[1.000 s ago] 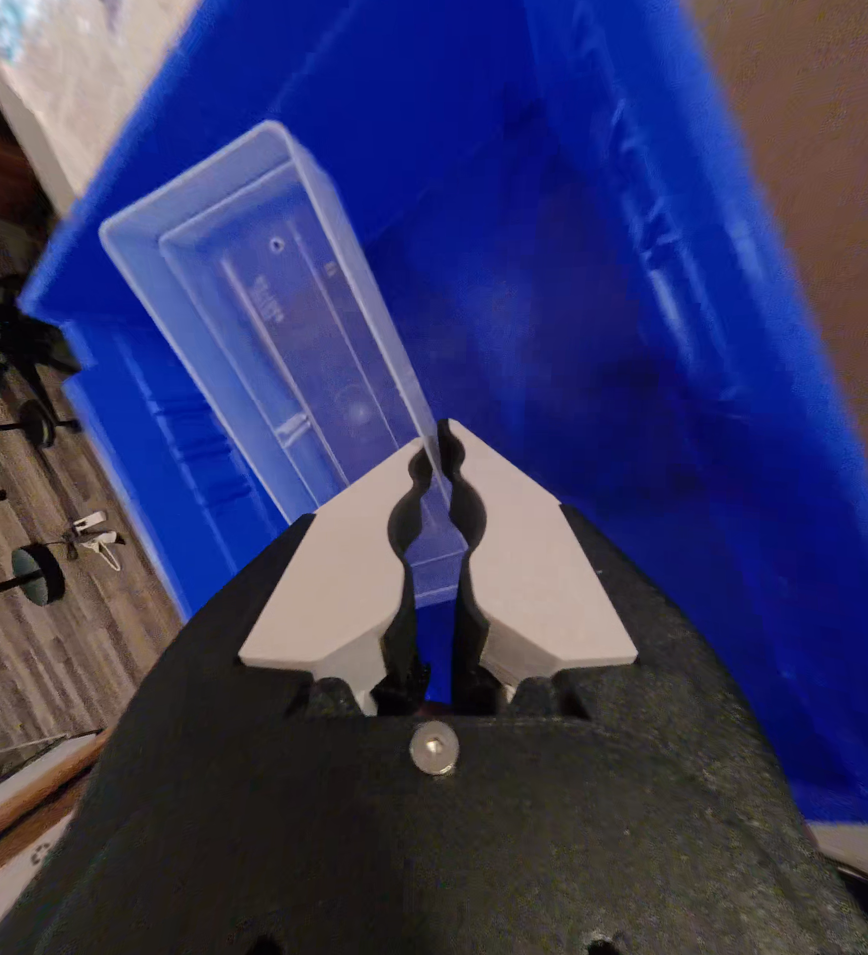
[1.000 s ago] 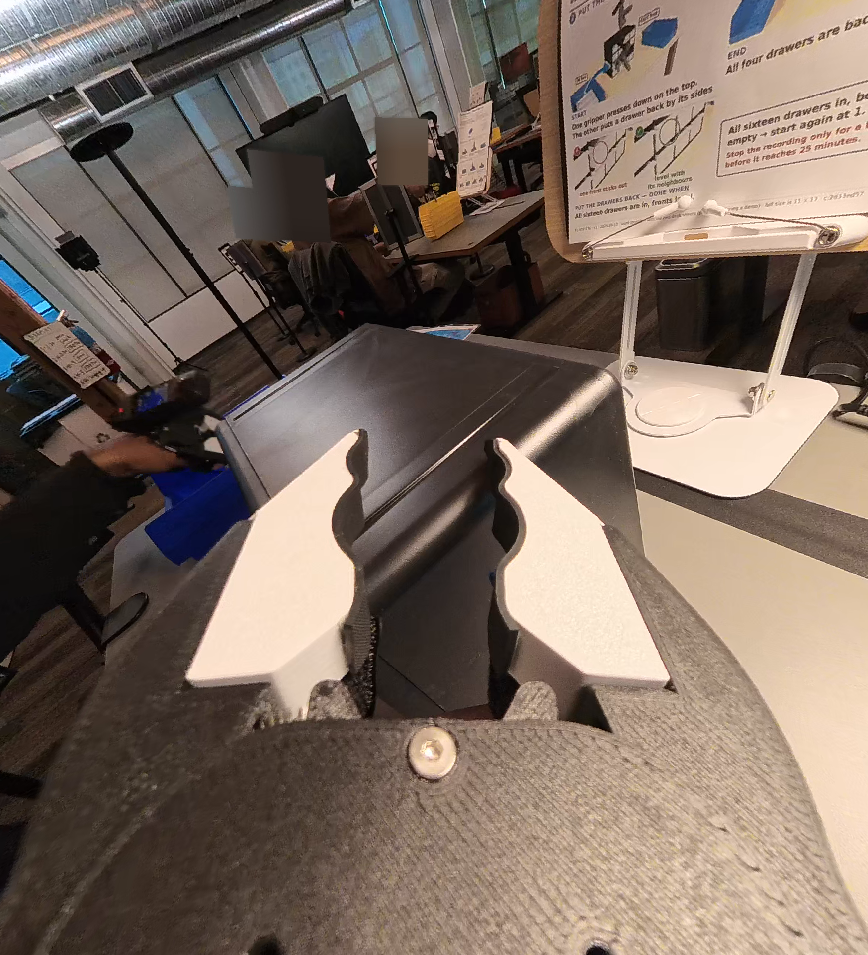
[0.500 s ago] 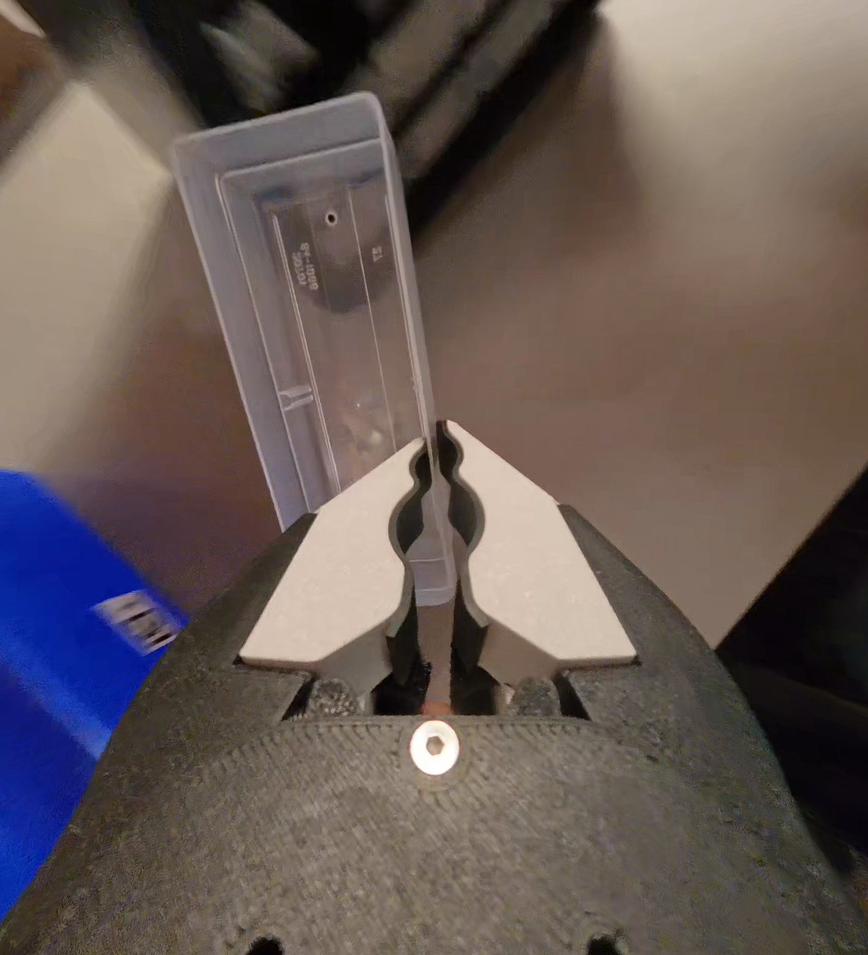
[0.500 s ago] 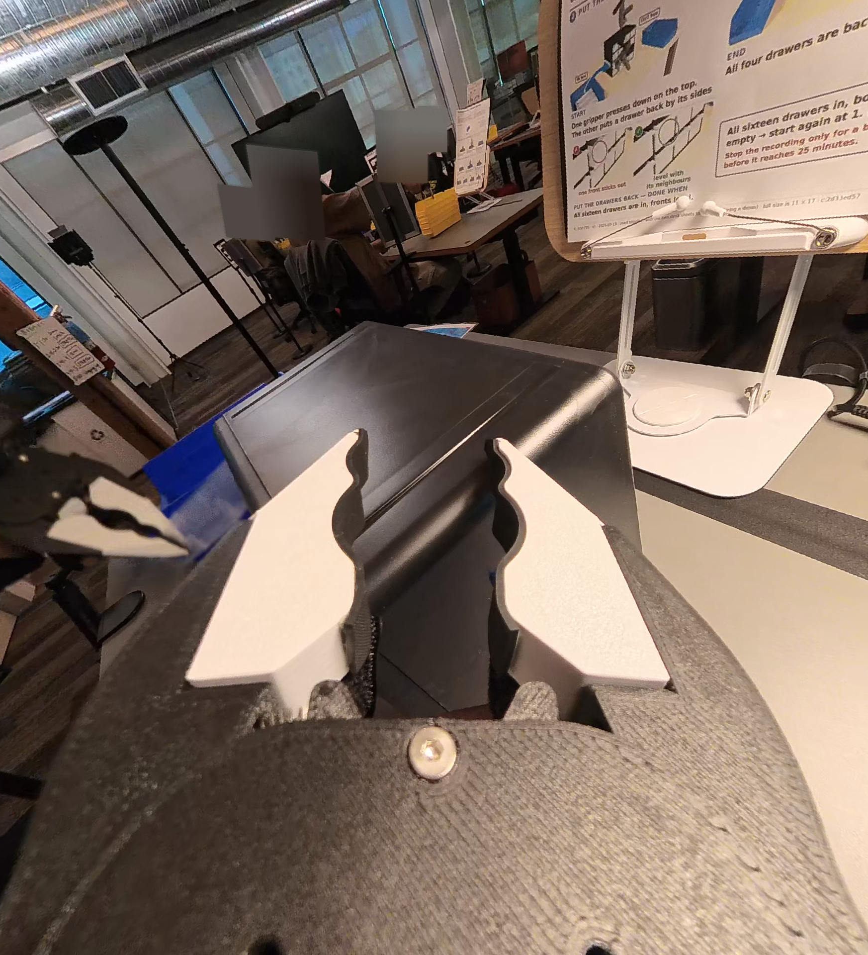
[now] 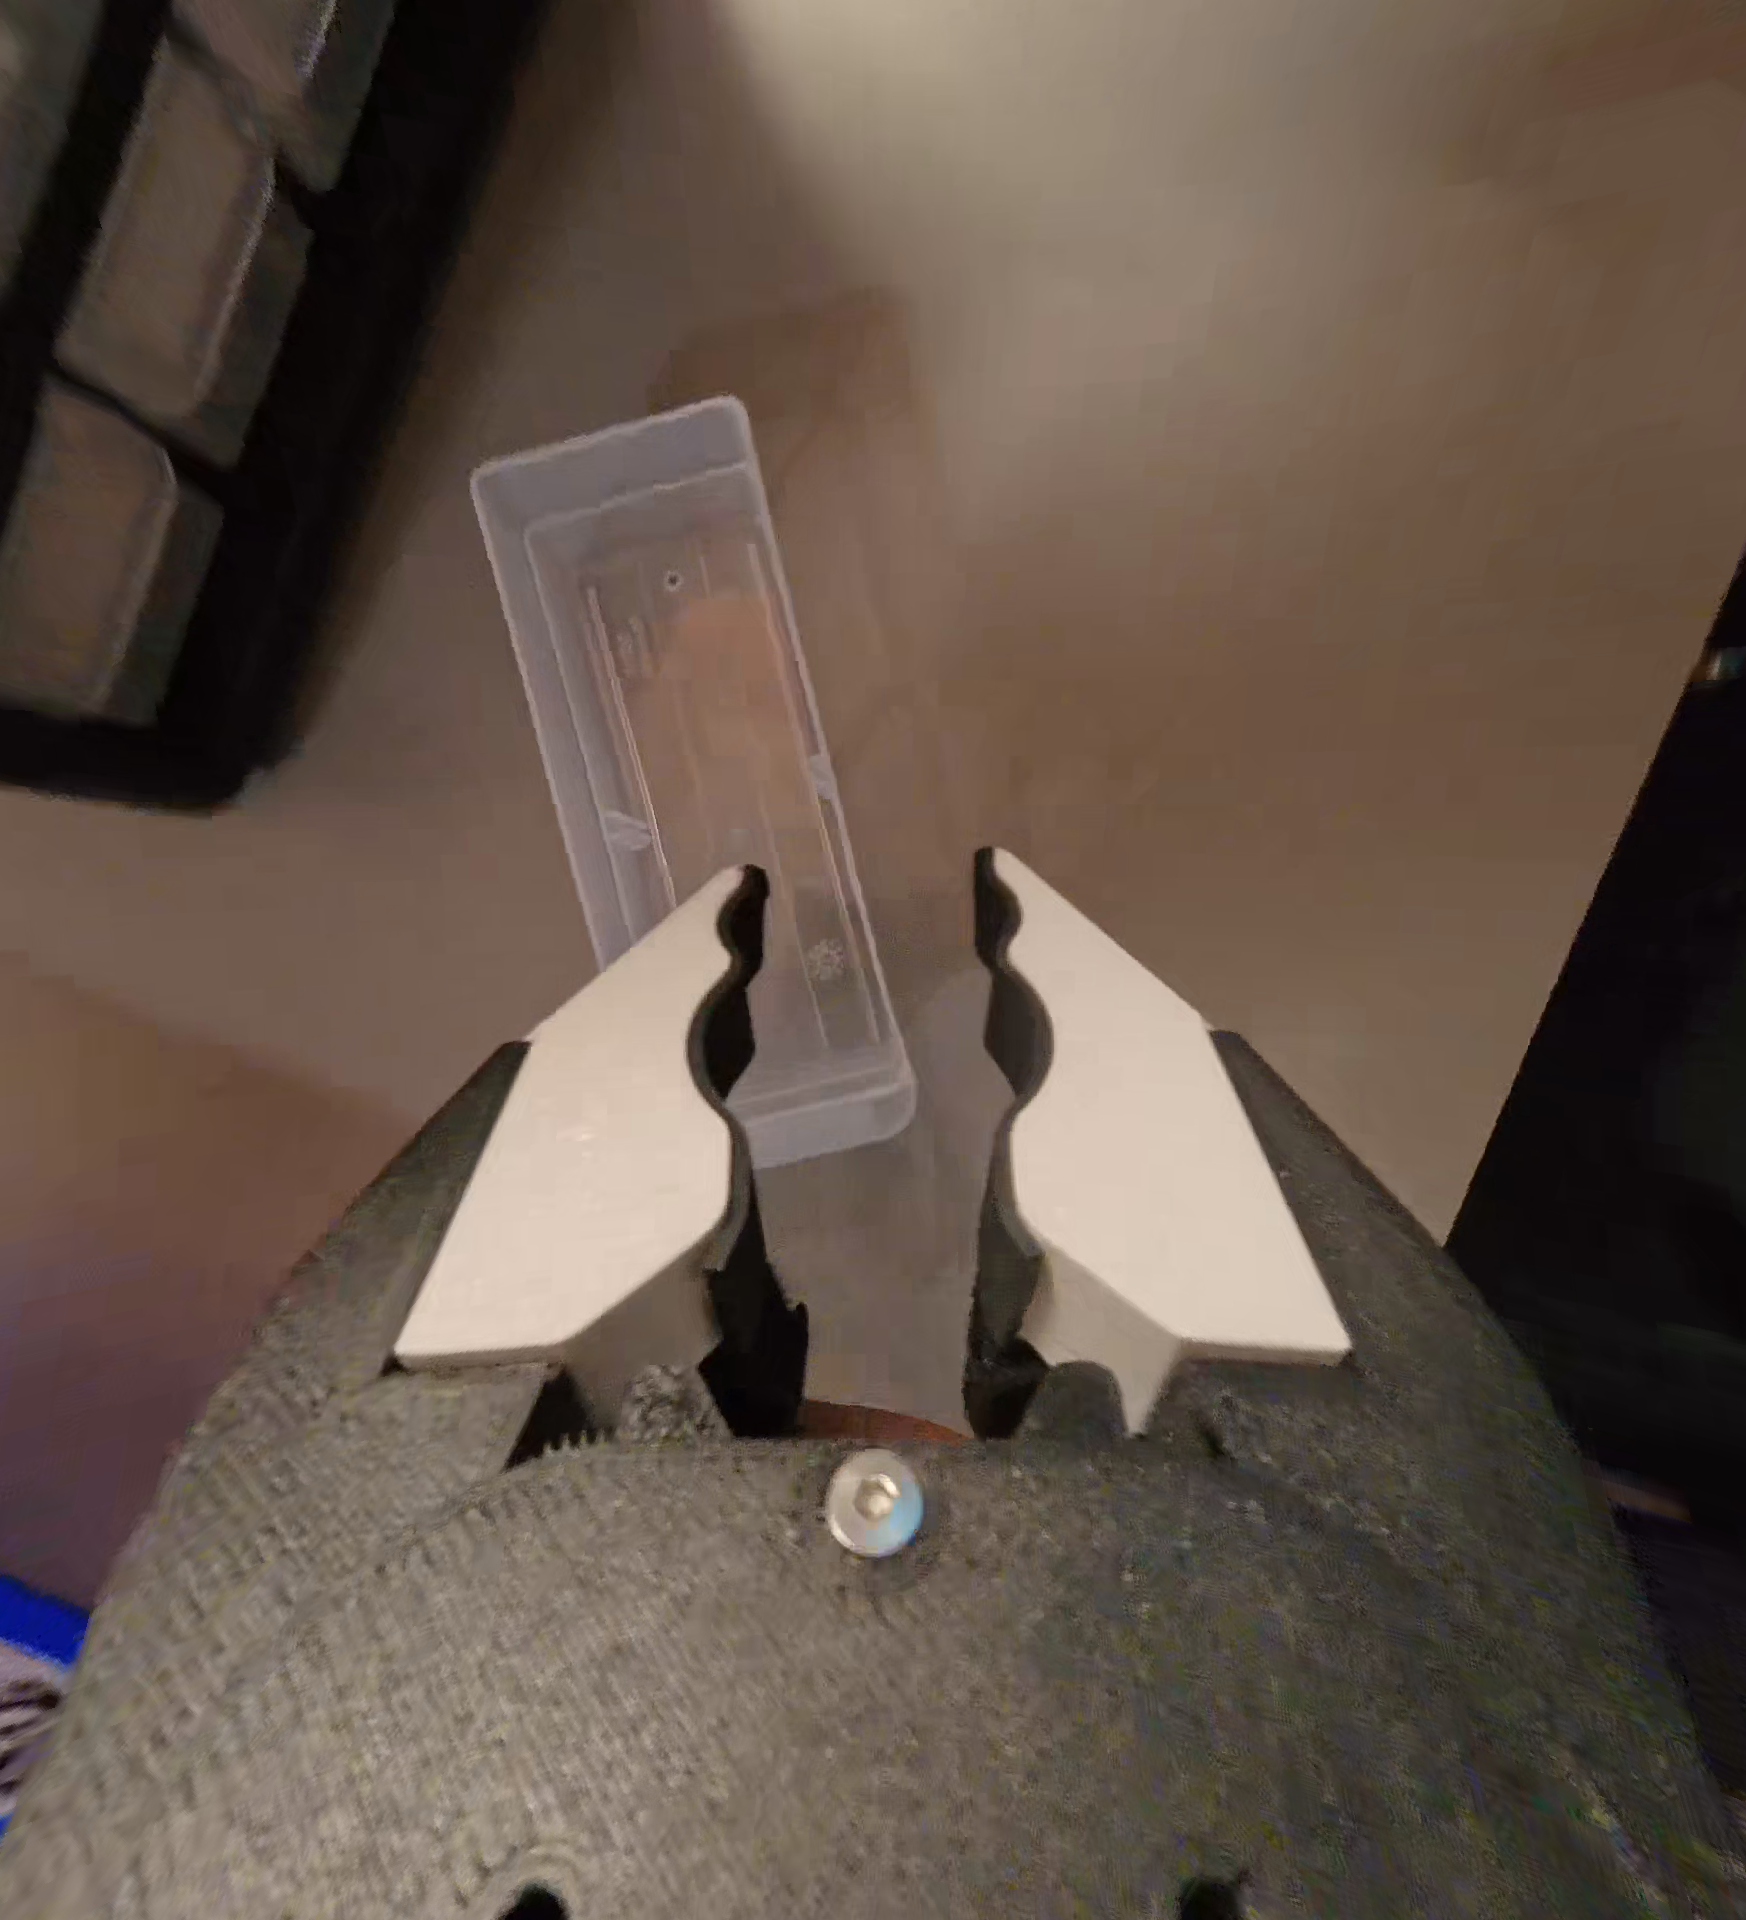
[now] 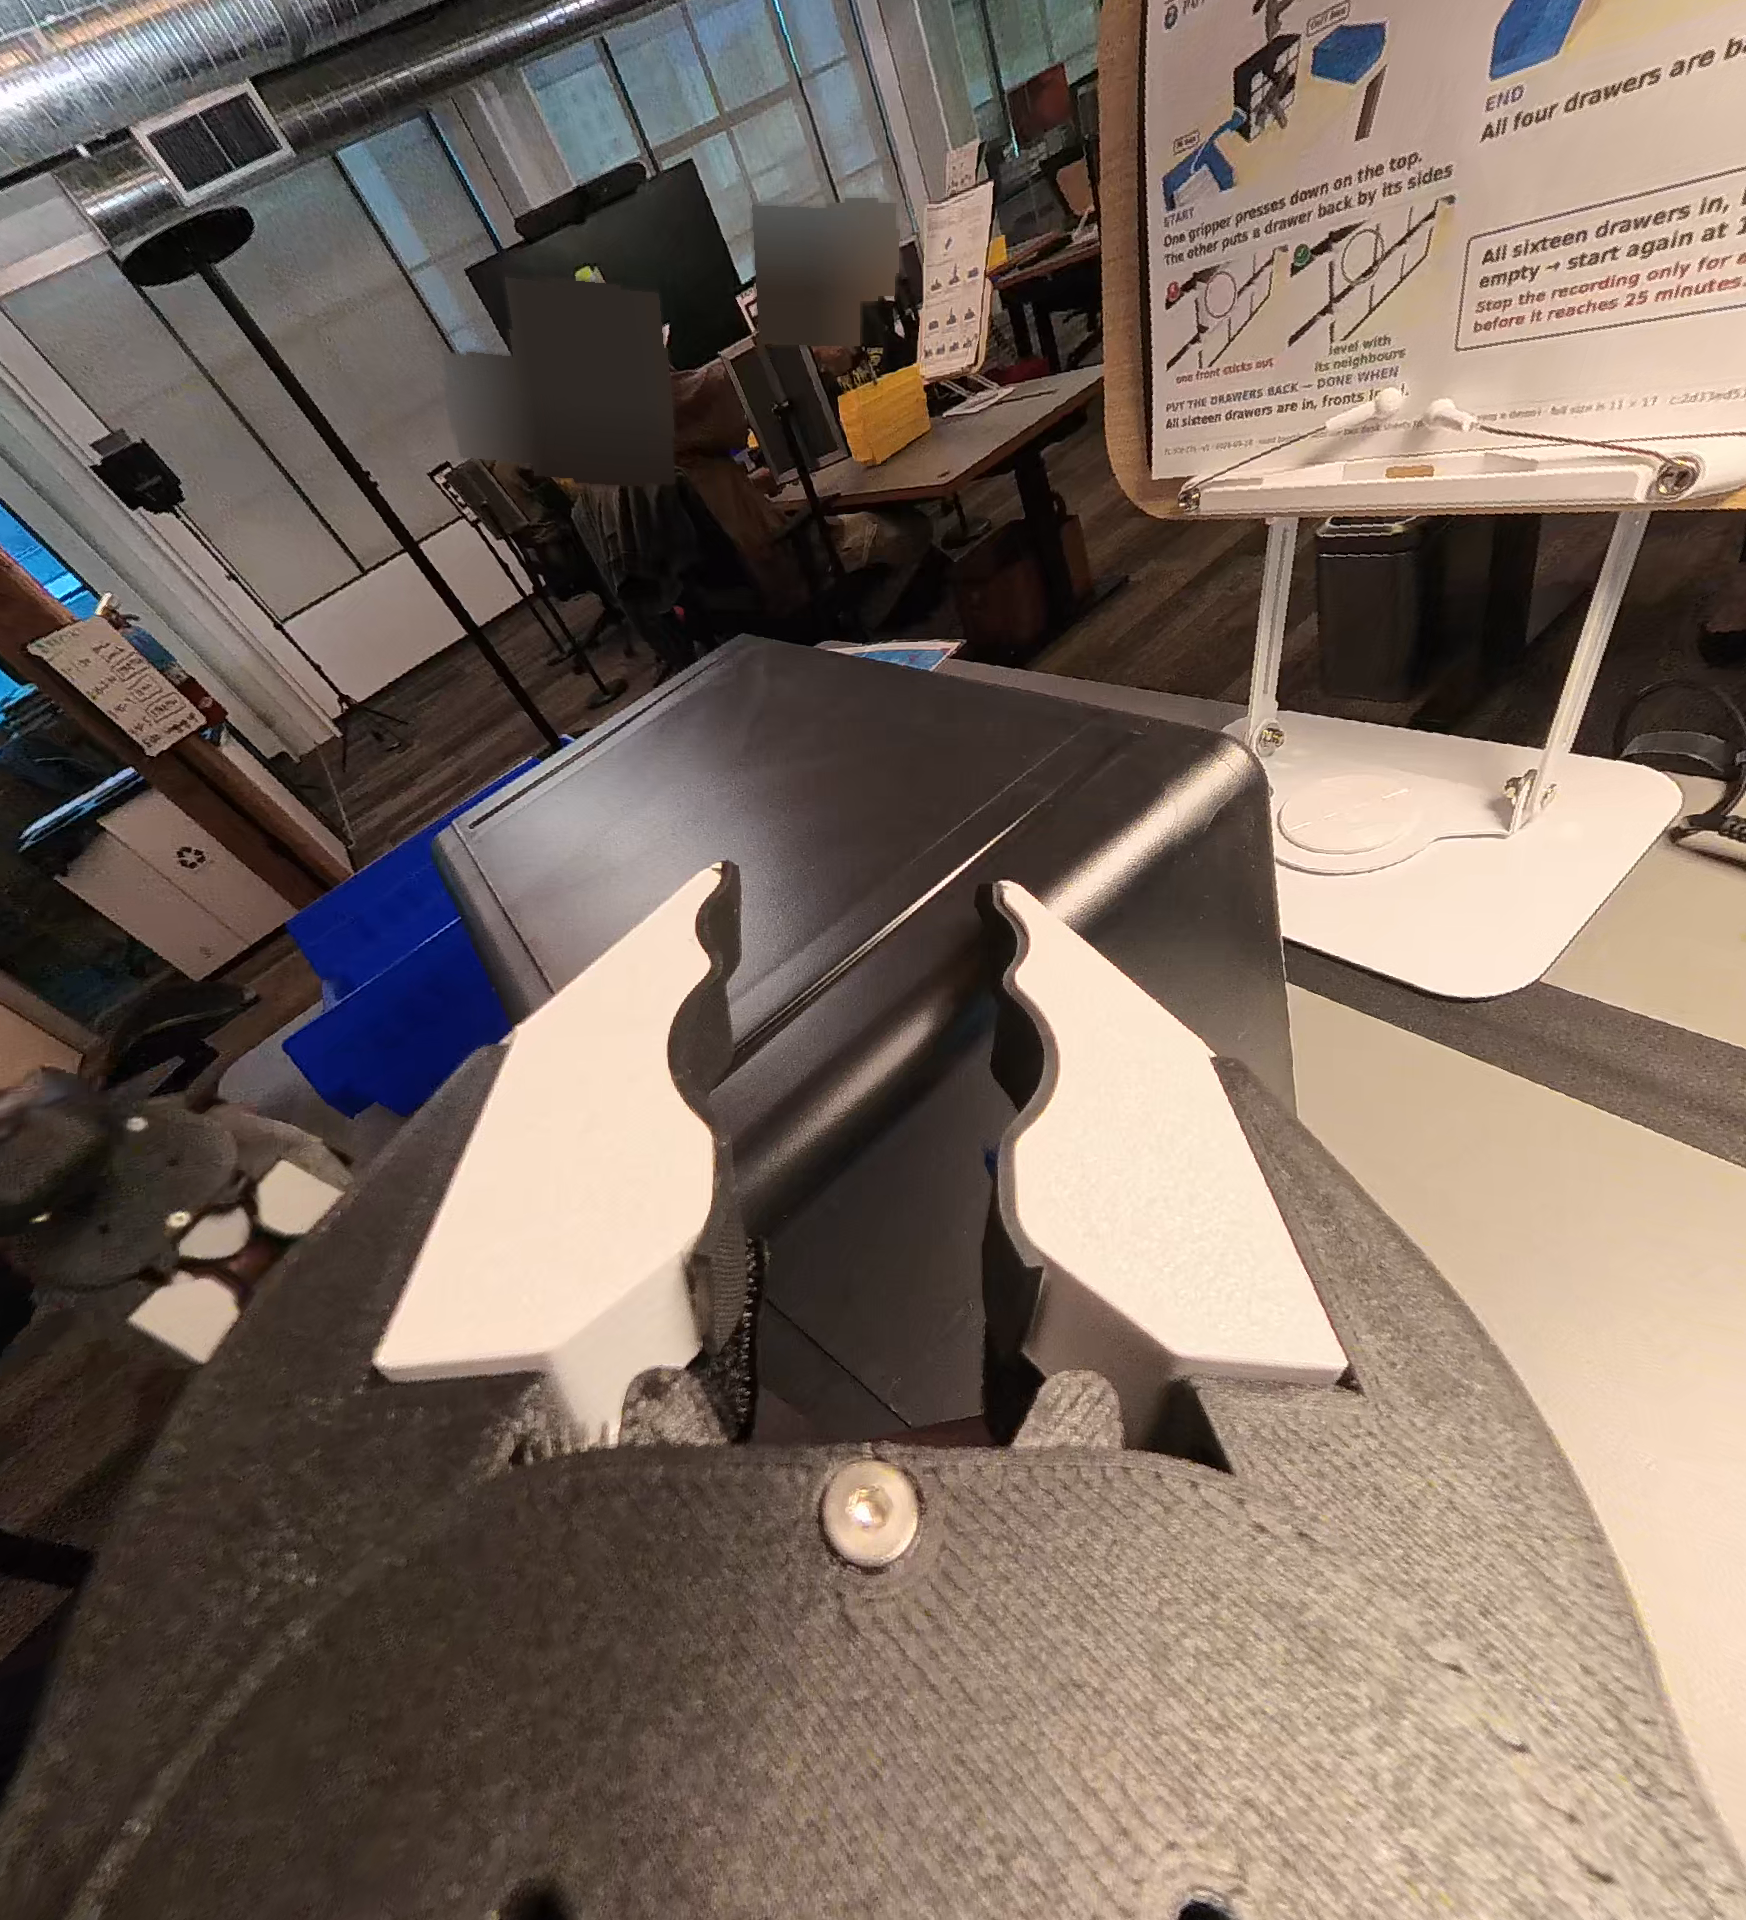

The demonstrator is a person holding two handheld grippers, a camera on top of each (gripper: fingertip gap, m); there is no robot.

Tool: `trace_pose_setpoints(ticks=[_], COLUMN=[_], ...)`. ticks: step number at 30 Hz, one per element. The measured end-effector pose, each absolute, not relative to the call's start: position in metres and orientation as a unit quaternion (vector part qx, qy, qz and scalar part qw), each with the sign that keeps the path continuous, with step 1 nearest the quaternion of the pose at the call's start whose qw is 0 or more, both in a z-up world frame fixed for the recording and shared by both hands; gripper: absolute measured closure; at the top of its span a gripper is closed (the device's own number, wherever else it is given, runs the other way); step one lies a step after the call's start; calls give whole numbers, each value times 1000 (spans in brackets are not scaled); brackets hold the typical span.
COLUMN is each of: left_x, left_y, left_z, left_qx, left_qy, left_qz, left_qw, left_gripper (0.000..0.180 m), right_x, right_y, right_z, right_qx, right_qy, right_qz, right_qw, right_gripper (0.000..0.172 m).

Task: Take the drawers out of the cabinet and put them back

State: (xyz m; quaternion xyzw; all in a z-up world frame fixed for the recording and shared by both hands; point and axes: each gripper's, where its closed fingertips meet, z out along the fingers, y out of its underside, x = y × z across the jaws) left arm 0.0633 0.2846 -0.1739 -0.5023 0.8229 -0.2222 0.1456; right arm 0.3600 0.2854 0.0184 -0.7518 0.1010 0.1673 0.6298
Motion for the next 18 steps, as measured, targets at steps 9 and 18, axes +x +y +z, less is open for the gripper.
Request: trace_pose_setpoints(ticks=[9, 18], left_x=[22, 36], left_y=[328, 327], left_z=[-178, -201], left_qx=[-237, -198], left_qy=[950, 952], left_qz=[-64, -71], left_qw=[193, 222], left_gripper=[122, 158], right_x=[360, 359], right_y=[285, 285], right_z=[19, 19], right_qx=[-752, -751], right_qy=[101, 99], right_qz=[166, 171], right_qw=[630, 631], right_gripper=[123, 123])
